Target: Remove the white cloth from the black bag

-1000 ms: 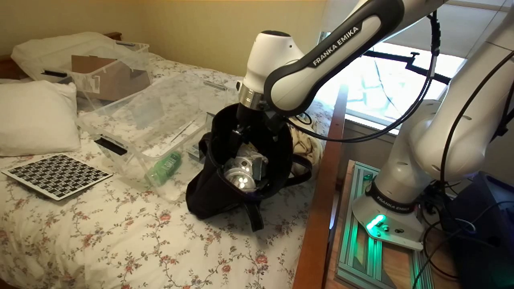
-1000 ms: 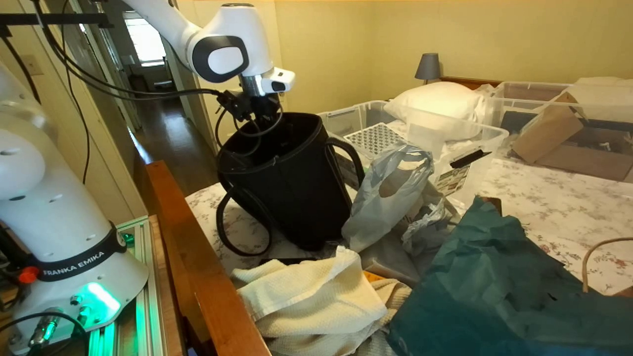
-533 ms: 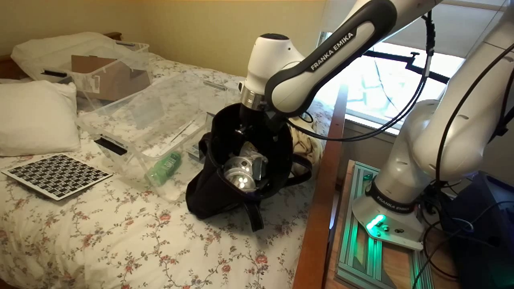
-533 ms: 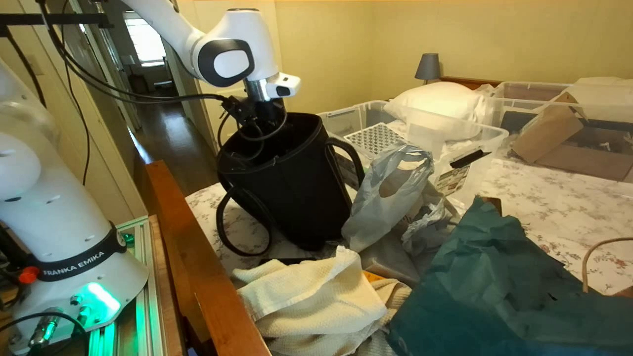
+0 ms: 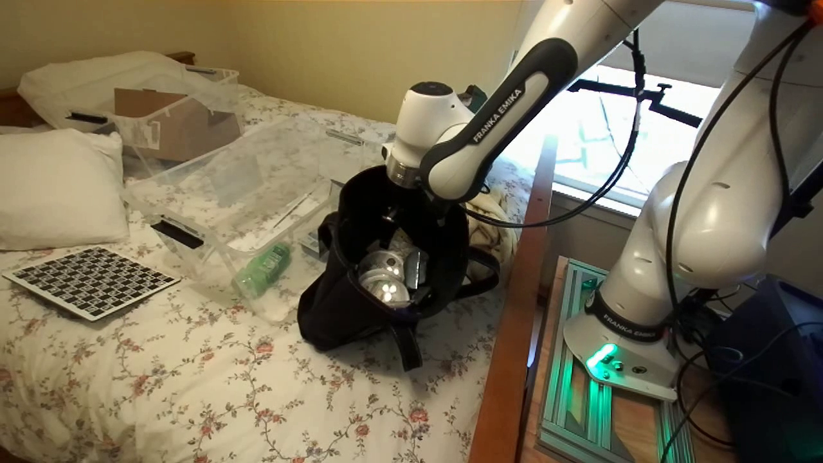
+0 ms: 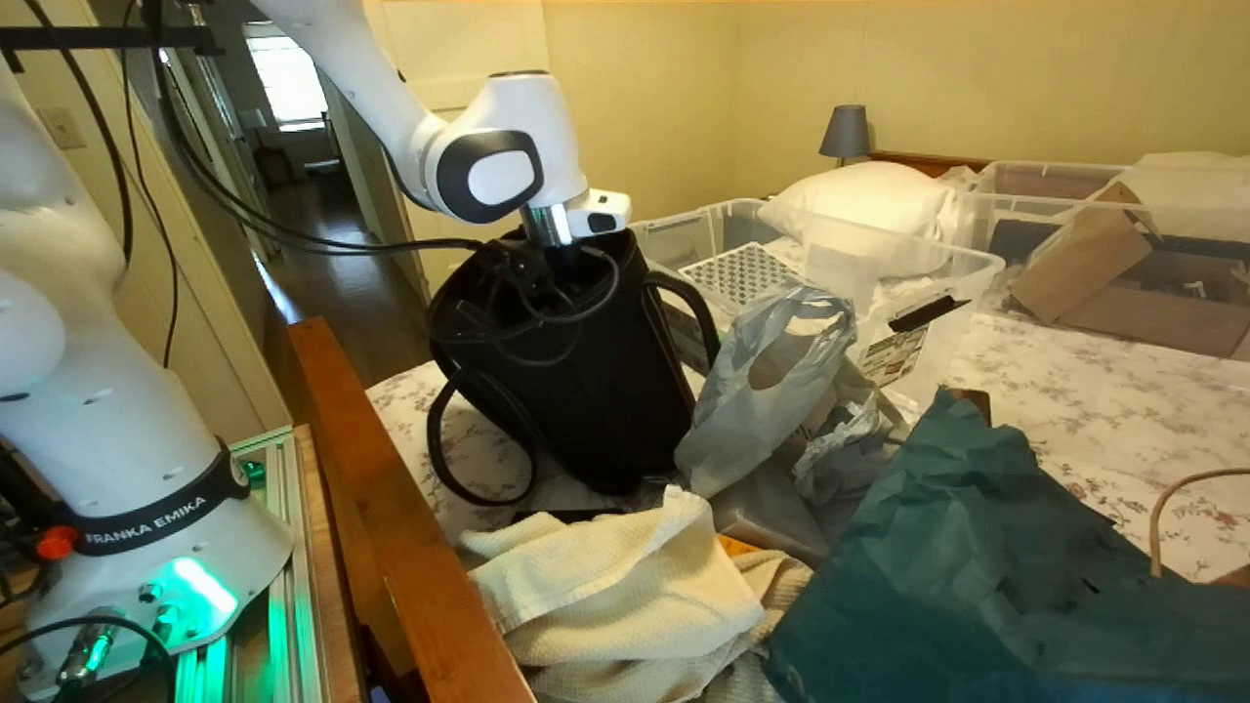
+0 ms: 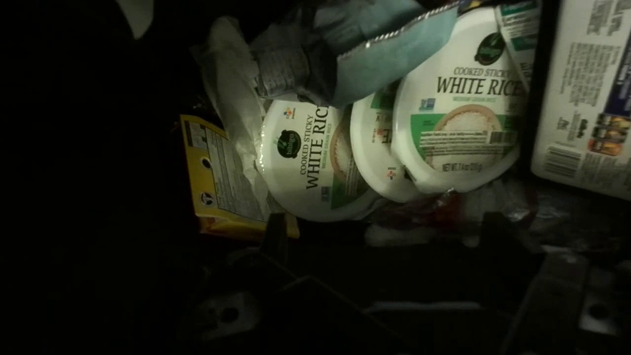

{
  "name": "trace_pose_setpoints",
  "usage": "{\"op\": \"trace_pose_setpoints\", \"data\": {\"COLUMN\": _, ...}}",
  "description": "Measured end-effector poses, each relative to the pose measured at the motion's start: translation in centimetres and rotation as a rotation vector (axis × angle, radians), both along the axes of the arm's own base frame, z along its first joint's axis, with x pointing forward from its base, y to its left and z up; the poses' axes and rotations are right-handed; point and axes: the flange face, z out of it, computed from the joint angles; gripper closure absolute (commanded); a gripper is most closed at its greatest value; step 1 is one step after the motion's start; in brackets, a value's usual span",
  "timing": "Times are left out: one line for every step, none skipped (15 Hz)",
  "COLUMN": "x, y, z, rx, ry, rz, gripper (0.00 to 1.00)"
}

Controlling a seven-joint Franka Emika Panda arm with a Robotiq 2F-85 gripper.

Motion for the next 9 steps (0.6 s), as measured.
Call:
{"op": "trace_pose_setpoints", "data": {"x": 0.4, "y": -0.3, "z": -0.7, "rx": -0.003, "ry": 0.002, "rz": 0.012, "gripper": 0.00}}
{"op": "trace_pose_setpoints", "data": {"x": 0.7, "y": -0.6, "z": -1.2, "rx": -0.005, "ry": 0.004, "rz": 0.019, "gripper": 0.00}}
{"op": "trace_pose_setpoints", "data": {"x": 1.0, "y": -0.7, "z": -1.7, "rx": -0.006, "ry": 0.008, "rz": 0.022, "gripper": 0.00}}
{"op": "trace_pose_setpoints", "data": {"x": 1.2, "y": -0.7, "z": -1.8, "rx": -0.006, "ry": 0.009, "rz": 0.024, "gripper": 0.00}}
{"op": "trace_pose_setpoints", "data": {"x": 1.3, "y": -0.7, "z": -1.8, "rx": -0.006, "ry": 0.008, "rz": 0.024, "gripper": 0.00}}
{"op": "trace_pose_setpoints", "data": {"x": 1.4, "y": -0.7, "z": -1.8, "rx": -0.007, "ry": 0.007, "rz": 0.025, "gripper": 0.00}}
{"op": "trace_pose_setpoints", "data": {"x": 1.4, "y": -0.7, "z": -1.8, "rx": -0.012, "ry": 0.007, "rz": 0.026, "gripper": 0.00}}
{"op": "trace_pose_setpoints", "data": {"x": 1.3, "y": -0.9, "z": -1.8, "rx": -0.033, "ry": 0.006, "rz": 0.032, "gripper": 0.00}}
{"op": "trace_pose_setpoints", "data": {"x": 1.3, "y": -1.2, "z": -1.9, "rx": -0.061, "ry": 0.005, "rz": 0.034, "gripper": 0.00}}
